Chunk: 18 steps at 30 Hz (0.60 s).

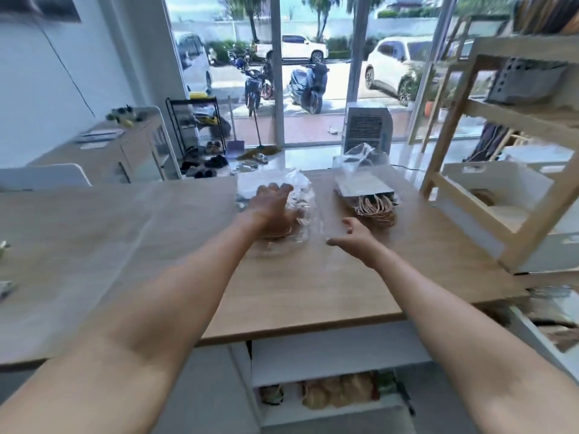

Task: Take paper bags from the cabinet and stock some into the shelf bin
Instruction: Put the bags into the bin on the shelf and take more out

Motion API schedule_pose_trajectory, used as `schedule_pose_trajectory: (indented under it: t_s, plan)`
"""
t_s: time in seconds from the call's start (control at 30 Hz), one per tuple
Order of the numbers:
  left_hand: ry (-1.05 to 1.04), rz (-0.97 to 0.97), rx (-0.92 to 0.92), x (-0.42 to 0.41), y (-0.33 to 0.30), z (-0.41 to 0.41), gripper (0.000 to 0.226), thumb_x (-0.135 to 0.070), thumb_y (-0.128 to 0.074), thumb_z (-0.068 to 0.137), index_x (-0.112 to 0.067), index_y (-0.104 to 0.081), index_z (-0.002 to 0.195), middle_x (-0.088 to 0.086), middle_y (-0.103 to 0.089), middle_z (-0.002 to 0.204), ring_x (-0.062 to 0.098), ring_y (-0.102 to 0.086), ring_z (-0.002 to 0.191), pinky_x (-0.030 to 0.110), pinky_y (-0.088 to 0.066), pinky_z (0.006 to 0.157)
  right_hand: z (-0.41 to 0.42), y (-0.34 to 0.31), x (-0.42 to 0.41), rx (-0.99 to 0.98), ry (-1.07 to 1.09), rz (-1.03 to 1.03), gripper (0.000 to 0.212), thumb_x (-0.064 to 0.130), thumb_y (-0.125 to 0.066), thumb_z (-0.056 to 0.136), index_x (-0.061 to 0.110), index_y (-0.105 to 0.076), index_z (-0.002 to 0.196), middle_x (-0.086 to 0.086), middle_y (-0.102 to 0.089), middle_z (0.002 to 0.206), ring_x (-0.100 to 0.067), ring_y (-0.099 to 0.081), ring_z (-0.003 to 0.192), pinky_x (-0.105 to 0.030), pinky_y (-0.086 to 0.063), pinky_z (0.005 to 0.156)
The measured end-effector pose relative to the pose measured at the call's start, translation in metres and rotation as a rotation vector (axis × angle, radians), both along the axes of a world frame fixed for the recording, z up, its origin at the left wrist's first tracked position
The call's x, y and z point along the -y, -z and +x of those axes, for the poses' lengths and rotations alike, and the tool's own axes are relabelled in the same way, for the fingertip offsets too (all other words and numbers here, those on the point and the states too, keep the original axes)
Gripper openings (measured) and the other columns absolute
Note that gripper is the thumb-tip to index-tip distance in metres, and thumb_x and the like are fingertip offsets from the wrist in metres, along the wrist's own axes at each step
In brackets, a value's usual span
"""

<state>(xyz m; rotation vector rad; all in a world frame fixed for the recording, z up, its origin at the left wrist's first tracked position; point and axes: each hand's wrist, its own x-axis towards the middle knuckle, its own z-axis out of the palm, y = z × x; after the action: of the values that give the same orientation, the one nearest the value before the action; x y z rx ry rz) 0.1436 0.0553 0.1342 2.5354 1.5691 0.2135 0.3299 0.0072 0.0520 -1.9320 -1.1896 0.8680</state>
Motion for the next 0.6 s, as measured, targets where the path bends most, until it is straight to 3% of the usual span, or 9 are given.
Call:
schedule_pose_trajectory:
  t_s: [0.1, 0.33, 0.47, 0.6]
  plan:
    - [0.015, 0.007, -0.031, -0.013, 0.003, -0.033, 0.071, -0.045, -0.057, 0.09, -0.017, -0.029, 0.149, 0.016, -0.04, 0.144, 0.034, -0.034, 0.134, 0.042, -0.035, 0.11, -0.031, 0.008, -0.015, 0.152, 0.052, -0.053, 0.084, 0.03, -0.077, 0.076, 0.014, -0.032, 0.145, -0.015, -0.031, 0.142, -0.029, -0.039, 0.132, -0.032, -0.035, 0.109]
    - [0.05, -0.008, -0.02, -0.036, 0.017, -0.056, 0.081, -0.044, -0.069, 0.082, -0.021, -0.029, 0.148, 0.014, -0.039, 0.143, 0.032, -0.032, 0.135, 0.038, -0.03, 0.111, -0.048, 0.009, -0.041, 0.302, 0.222, 0.003, 0.05, 0.03, -0.06, 0.087, 0.009, -0.052, 0.132, -0.013, -0.049, 0.137, -0.029, -0.052, 0.124, -0.029, -0.042, 0.1]
    - [0.049, -0.003, -0.038, -0.049, 0.024, -0.052, 0.091, -0.051, -0.074, 0.074, -0.023, -0.027, 0.148, 0.013, -0.035, 0.144, 0.03, -0.028, 0.137, 0.039, -0.031, 0.111, -0.035, 0.01, -0.056, 0.329, 0.241, 0.029, 0.027, 0.025, -0.056, 0.087, 0.013, -0.073, 0.103, -0.011, -0.067, 0.119, -0.027, -0.062, 0.109, -0.025, -0.047, 0.087]
    - [0.05, 0.01, -0.106, -0.06, 0.03, -0.035, 0.106, -0.052, -0.079, 0.066, -0.029, -0.02, 0.15, 0.008, -0.029, 0.148, 0.029, -0.024, 0.139, 0.044, -0.032, 0.113, -0.026, 0.008, -0.07, 0.248, 0.186, -0.021, 0.036, 0.027, -0.058, 0.086, 0.011, -0.066, 0.117, -0.01, -0.063, 0.127, -0.026, -0.058, 0.118, -0.026, -0.045, 0.096]
